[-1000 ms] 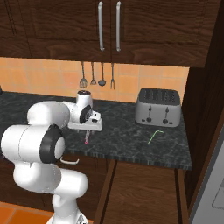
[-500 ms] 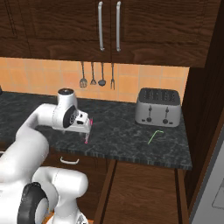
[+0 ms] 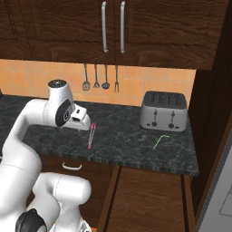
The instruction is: Pick the tongs from the drawer and place it on the counter.
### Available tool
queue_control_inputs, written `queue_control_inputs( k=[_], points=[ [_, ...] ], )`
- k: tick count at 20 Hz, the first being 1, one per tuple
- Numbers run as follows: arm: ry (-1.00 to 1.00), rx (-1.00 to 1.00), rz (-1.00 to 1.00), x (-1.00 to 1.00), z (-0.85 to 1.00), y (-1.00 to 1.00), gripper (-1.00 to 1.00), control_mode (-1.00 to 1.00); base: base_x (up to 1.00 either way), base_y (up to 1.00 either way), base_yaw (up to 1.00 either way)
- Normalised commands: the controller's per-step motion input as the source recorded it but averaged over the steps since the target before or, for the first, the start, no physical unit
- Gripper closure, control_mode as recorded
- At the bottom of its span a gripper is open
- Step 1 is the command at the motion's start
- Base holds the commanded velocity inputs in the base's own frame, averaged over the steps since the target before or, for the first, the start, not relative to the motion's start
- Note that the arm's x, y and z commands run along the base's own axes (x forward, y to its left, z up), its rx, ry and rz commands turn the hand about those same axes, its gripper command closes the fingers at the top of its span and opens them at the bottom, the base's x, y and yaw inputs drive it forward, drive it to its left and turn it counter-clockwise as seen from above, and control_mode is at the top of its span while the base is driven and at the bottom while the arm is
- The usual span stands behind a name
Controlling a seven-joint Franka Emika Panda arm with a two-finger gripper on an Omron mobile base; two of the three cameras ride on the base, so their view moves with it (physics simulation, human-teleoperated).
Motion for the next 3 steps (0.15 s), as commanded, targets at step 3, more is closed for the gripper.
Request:
queue_control_inputs(
  k=[3],
  points=[
    [0.00, 0.00, -0.13, -0.25, 0.74, -0.19, -1.00, -1.00, 0.00, 0.00, 0.00]
  ],
)
